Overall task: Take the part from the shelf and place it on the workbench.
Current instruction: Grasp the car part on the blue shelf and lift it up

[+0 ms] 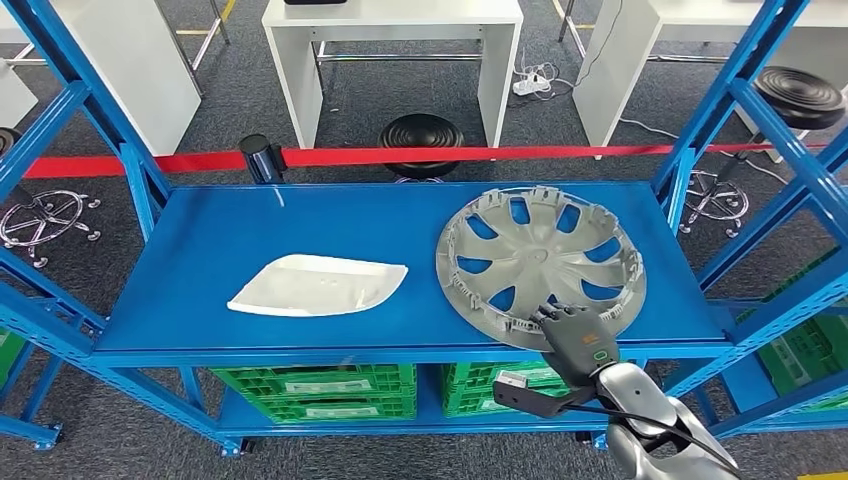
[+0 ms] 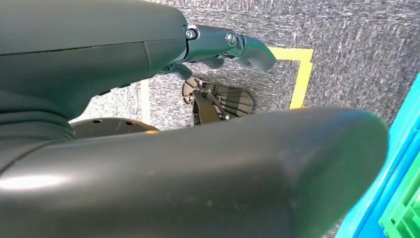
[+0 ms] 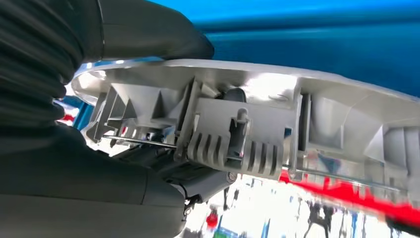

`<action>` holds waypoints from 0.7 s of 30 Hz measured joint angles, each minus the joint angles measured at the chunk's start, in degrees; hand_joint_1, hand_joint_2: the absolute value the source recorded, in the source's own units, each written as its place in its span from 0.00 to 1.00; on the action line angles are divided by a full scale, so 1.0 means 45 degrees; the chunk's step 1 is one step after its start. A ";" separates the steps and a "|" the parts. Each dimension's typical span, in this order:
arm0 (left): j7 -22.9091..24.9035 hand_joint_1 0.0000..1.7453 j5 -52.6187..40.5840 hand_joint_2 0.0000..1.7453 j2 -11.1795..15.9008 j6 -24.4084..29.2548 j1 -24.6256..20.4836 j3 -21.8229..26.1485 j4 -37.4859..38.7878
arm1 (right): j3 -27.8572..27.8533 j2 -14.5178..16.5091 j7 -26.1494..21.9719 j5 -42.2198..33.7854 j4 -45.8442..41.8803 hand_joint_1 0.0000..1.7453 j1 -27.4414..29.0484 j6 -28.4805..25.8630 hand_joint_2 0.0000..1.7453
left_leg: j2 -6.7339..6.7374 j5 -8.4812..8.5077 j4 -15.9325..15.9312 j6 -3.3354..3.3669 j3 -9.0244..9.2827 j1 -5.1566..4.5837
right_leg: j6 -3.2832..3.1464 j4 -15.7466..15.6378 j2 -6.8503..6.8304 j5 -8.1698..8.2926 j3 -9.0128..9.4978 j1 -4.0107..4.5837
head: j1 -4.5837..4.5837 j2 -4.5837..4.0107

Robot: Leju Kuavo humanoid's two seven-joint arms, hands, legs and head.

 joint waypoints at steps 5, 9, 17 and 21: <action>-0.0068 0.00 -0.0017 0.00 0.0025 0.0032 0.0018 0.0007 0.0000 | -0.0400 0.0231 -0.0070 0.0409 -0.1071 1.00 0.0625 -0.0572 1.00 | -0.0004 0.0001 -0.0010 -0.0002 -0.0001 0.0000 | -0.0007 0.0003 -0.0008 -0.0004 -0.0001 0.0000 | 0.0000 0.0000; -0.0085 0.00 -0.0027 0.00 0.0032 0.0047 0.0019 0.0010 0.0000 | -0.0630 0.0362 -0.0110 0.0532 -0.1538 1.00 0.0868 -0.0828 1.00 | -0.0007 -0.0001 -0.0015 -0.0004 -0.0003 -0.0001 | -0.0013 0.0003 -0.0007 -0.0009 -0.0003 -0.0001 | 0.0002 0.0000; -0.0160 0.00 -0.0191 0.00 0.0055 0.0107 0.0003 0.0089 0.0000 | -0.1099 0.0651 -0.0327 0.0725 -0.2203 1.00 0.1143 -0.1690 1.00 | -0.0004 -0.0009 -0.0025 -0.0016 -0.0004 -0.0002 | -0.0019 0.0003 -0.0005 -0.0014 -0.0013 -0.0002 | -0.0001 0.0000; -0.0191 0.00 -0.0207 0.00 0.0058 0.0108 0.0002 0.0103 0.0000 | -0.1269 0.0729 -0.0390 0.0584 -0.2304 1.00 0.1160 -0.1868 1.00 | -0.0005 -0.0009 -0.0028 -0.0016 -0.0004 -0.0001 | -0.0022 0.0003 -0.0005 -0.0015 -0.0013 -0.0001 | -0.0001 0.0000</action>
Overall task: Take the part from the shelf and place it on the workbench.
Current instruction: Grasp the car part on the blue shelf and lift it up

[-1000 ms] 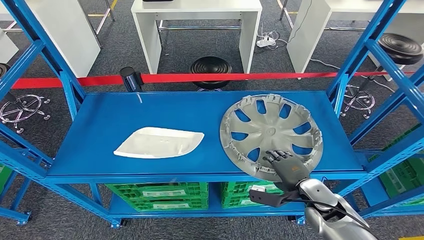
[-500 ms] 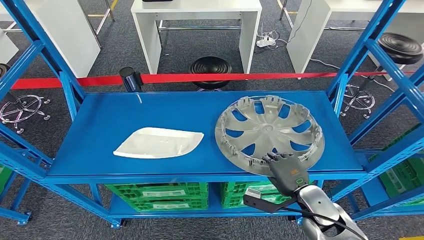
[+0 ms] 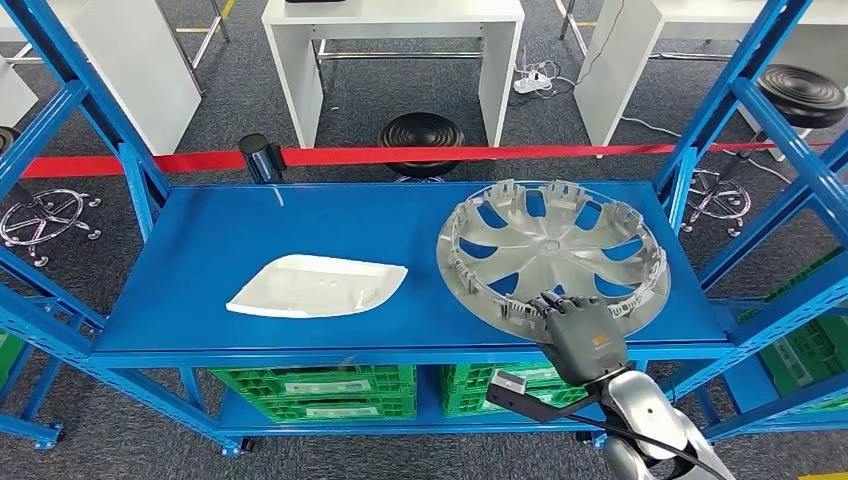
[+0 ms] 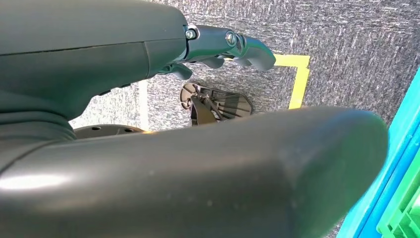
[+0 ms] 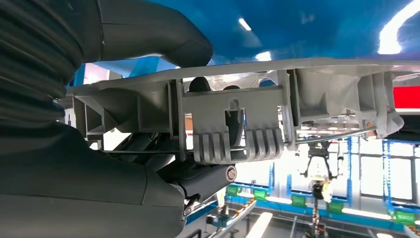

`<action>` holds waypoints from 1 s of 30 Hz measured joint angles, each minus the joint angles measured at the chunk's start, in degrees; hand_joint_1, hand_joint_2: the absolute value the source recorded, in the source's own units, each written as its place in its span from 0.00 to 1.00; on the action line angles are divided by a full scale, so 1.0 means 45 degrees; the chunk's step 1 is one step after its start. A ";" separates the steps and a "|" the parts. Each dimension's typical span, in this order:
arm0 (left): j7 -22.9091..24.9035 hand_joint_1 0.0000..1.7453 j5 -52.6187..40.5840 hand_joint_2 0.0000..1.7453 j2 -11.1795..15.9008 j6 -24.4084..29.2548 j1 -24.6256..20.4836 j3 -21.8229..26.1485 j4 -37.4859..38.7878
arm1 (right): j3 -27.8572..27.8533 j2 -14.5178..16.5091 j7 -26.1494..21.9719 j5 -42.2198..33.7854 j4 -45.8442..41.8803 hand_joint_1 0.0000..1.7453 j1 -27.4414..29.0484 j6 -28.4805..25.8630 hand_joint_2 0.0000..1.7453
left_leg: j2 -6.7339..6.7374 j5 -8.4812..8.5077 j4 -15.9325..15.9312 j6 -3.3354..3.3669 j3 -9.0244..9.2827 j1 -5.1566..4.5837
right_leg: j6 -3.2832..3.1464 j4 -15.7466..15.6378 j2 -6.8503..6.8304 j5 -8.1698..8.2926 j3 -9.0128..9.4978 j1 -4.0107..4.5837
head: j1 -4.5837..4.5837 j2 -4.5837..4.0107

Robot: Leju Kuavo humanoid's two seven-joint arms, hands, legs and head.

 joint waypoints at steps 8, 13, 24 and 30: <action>-0.0330 0.00 -0.0344 0.00 0.0070 0.0000 -0.0009 0.0003 0.0000 | -0.1313 0.0839 -0.1360 -0.3054 0.0278 1.00 -0.0142 -0.2215 1.00 | -0.0003 -0.0001 -0.0011 -0.0003 -0.0001 0.0000 | -0.0005 0.0000 -0.0001 -0.0003 -0.0002 -0.0001 | 0.0000 0.0000; -0.0934 0.00 -0.0839 0.25 0.0183 0.0046 -0.0006 0.0003 0.0000 | -0.2847 0.1672 -0.3495 -0.6529 0.0509 1.00 -0.0491 -0.2289 1.00 | 0.0001 -0.0001 -0.0012 -0.0005 0.0004 0.0000 | -0.0006 0.0001 0.0001 -0.0003 -0.0003 0.0000 | 0.0001 0.0000; -0.1587 0.00 -0.1144 0.00 0.0542 -0.0306 0.0009 0.0003 -0.0005 | -0.3934 0.2607 -0.7232 -1.4744 -0.1711 1.00 0.0078 0.2246 1.00 | -0.0009 -0.0009 -0.0035 -0.0018 0.0012 0.0000 | -0.0033 0.0001 -0.0001 -0.0026 -0.0010 0.0002 | 0.0001 0.0000; -0.1587 0.00 -0.1129 0.00 0.0631 -0.0391 -0.0010 0.0003 -0.0010 | -0.4158 0.2664 -0.7435 -1.5734 -0.2701 1.00 0.0334 0.3320 1.00 | -0.0005 -0.0012 -0.0036 -0.0022 0.0023 -0.0001 | -0.0035 0.0000 0.0000 -0.0028 0.0002 0.0000 | 0.0000 0.0000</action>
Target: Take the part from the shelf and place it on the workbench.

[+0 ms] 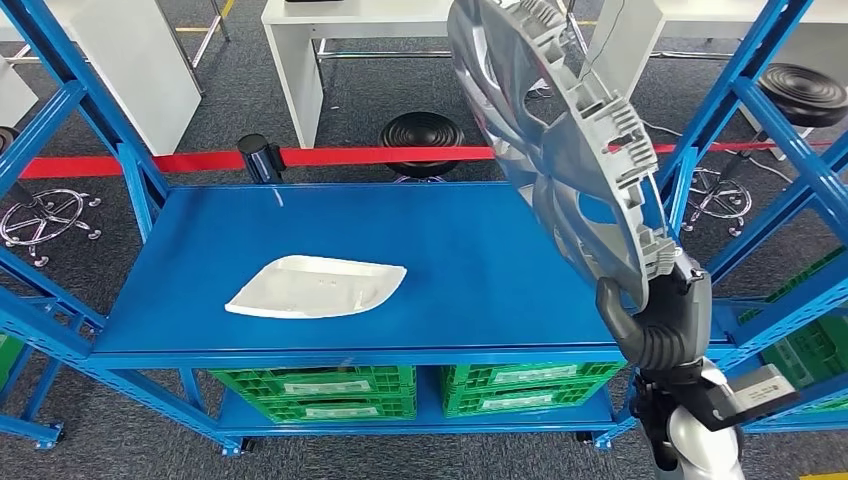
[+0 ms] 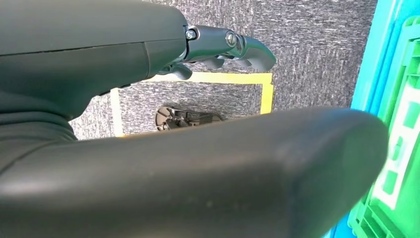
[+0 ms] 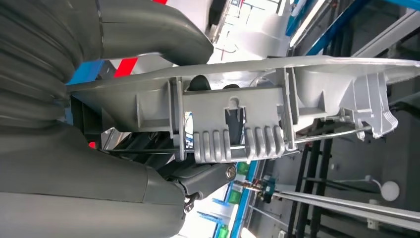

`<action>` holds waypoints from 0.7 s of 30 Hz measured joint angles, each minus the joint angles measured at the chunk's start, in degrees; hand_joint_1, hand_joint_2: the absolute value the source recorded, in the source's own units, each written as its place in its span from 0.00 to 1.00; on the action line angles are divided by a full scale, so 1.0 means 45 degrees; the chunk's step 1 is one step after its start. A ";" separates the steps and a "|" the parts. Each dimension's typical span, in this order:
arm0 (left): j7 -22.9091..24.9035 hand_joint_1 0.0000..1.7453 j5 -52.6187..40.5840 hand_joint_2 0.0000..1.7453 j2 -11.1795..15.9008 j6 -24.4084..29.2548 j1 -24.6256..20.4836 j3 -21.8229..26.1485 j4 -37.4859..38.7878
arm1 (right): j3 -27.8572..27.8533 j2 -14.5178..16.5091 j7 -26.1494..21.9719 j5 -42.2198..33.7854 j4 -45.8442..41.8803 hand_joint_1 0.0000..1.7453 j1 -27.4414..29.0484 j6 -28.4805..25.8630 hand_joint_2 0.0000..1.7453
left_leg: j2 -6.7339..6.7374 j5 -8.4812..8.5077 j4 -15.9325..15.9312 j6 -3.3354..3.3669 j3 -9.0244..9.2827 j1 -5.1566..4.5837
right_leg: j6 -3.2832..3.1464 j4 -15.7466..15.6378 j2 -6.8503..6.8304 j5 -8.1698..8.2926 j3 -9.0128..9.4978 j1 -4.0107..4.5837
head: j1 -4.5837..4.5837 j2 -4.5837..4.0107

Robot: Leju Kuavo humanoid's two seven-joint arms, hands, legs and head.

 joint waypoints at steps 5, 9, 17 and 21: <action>0.0272 0.00 0.0148 0.00 0.0072 -0.0150 -0.0011 0.0050 -0.0001 | -0.0223 0.0000 -0.0043 -0.2667 -0.0410 1.00 0.0321 0.3467 1.00 | 0.0008 -0.0001 0.0001 -0.0001 0.0007 0.0000 | -0.0001 0.0000 0.0006 0.0001 -0.0002 0.0001 | -0.0001 0.0000; 0.0521 0.00 0.0035 0.00 0.0137 -0.0223 -0.0039 0.0094 -0.0017 | -0.0289 -0.0005 0.0244 -0.3785 -0.0760 1.00 0.0441 0.5324 1.00 | 0.0003 -0.0001 -0.0003 -0.0002 0.0010 0.0003 | -0.0009 0.0000 0.0003 -0.0006 0.0002 0.0006 | 0.0000 0.0000; 0.1087 0.00 -0.0001 0.00 0.0196 -0.0240 -0.0070 0.0121 -0.0024 | -0.0402 -0.0005 0.1526 -0.5201 -0.0822 1.00 0.0520 0.7585 1.00 | 0.0013 -0.0001 -0.0007 -0.0003 0.0020 0.0002 | -0.0014 0.0000 0.0011 -0.0007 0.0008 0.0004 | 0.0000 0.0000; 0.1359 0.00 0.0048 0.00 0.0210 -0.0130 -0.0069 0.0197 -0.0024 | -0.0302 -0.0046 0.1795 -0.5575 -0.0556 1.00 0.0547 0.8385 1.00 | 0.0006 -0.0001 -0.0008 -0.0003 0.0019 0.0002 | -0.0015 0.0000 0.0004 -0.0009 0.0013 0.0005 | 0.0000 0.0000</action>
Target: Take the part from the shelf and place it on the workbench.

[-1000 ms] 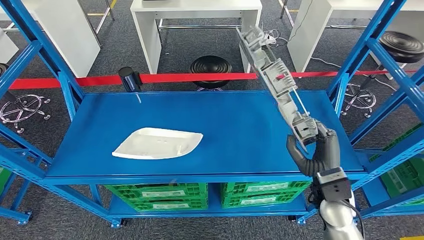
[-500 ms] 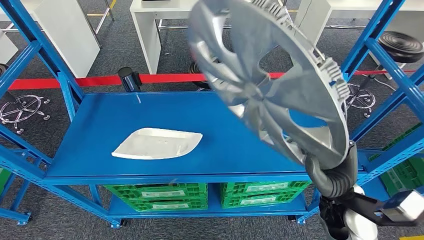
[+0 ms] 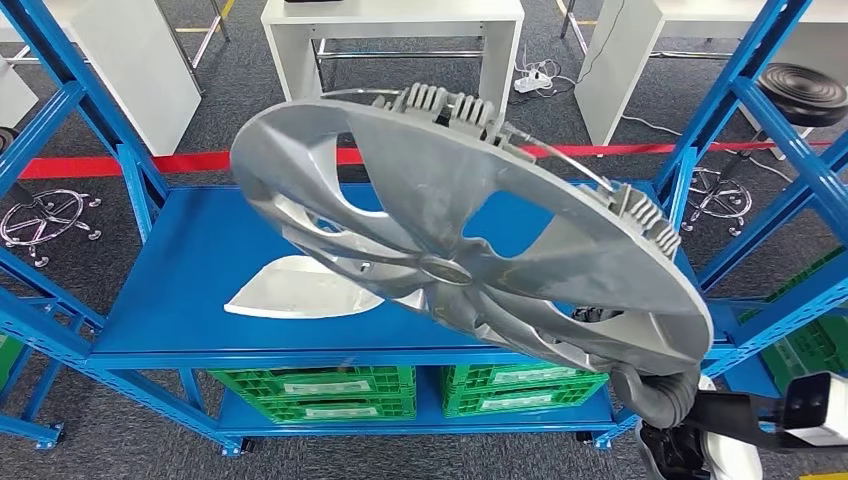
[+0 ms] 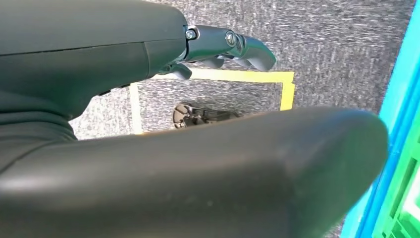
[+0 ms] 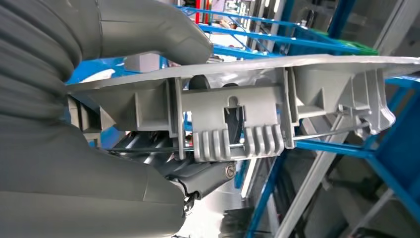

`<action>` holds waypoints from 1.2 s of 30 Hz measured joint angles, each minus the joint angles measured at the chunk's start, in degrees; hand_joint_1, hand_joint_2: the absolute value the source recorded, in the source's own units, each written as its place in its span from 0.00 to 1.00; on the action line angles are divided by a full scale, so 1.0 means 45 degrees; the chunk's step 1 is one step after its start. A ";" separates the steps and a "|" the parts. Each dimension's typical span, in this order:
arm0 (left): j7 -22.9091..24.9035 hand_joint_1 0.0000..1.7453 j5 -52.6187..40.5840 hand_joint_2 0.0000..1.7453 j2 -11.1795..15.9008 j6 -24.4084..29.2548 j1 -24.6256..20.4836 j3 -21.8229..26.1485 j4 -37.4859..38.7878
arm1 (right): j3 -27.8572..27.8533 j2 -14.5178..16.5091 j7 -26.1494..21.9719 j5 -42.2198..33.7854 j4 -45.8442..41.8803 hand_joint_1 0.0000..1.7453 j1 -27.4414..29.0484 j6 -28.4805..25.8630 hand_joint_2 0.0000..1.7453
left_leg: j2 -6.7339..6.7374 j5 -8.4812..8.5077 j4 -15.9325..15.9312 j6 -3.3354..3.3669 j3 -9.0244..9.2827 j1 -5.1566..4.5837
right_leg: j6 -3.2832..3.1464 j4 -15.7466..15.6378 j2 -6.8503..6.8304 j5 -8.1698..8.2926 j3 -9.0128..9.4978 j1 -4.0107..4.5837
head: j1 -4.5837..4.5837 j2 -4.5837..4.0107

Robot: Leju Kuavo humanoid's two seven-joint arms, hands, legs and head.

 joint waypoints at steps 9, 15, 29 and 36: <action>-0.0413 0.00 0.0432 0.00 0.0145 -0.0557 0.0020 0.0412 -0.0015 | 0.0239 -0.0543 -0.0253 0.0332 0.0648 1.00 0.0046 0.0427 1.00 | 0.0001 -0.0001 -0.0001 0.0000 -0.0001 0.0000 | 0.0000 0.0000 0.0000 0.0000 0.0001 -0.0001 | 0.0001 0.0000; -0.0313 0.00 0.0343 0.00 0.0250 -0.0559 0.0027 0.0523 -0.0017 | 0.0455 -0.0662 -0.0140 0.0438 0.0877 1.00 0.0005 0.0447 1.00 | -0.0004 -0.0002 0.0020 0.0051 -0.0005 -0.0039 | 0.0058 -0.0049 -0.0002 0.0045 0.0019 -0.0051 | -0.0002 0.0000; 0.0041 0.00 0.0221 0.00 0.0452 -0.0432 -0.0005 0.0629 -0.0072 | 0.0885 -0.1097 -0.0144 -0.0351 0.1768 1.00 -0.0822 0.0680 1.00 | 0.0033 0.0210 0.0199 -0.0413 -0.0230 0.0388 | 0.0676 0.0583 0.0058 -0.0361 0.0012 -0.0581 | 0.0167 0.0000; 0.0118 0.00 0.0165 0.00 0.0564 -0.0408 -0.0020 0.0639 -0.0107 | 0.1174 -0.1100 -0.0090 -0.0685 0.1914 1.00 -0.1319 0.0704 1.00 | 0.0038 -0.0869 0.1672 -0.0786 -0.0896 0.0366 | -0.0236 0.0523 0.0052 -0.0041 -0.0366 -0.0462 | -0.0024 0.0000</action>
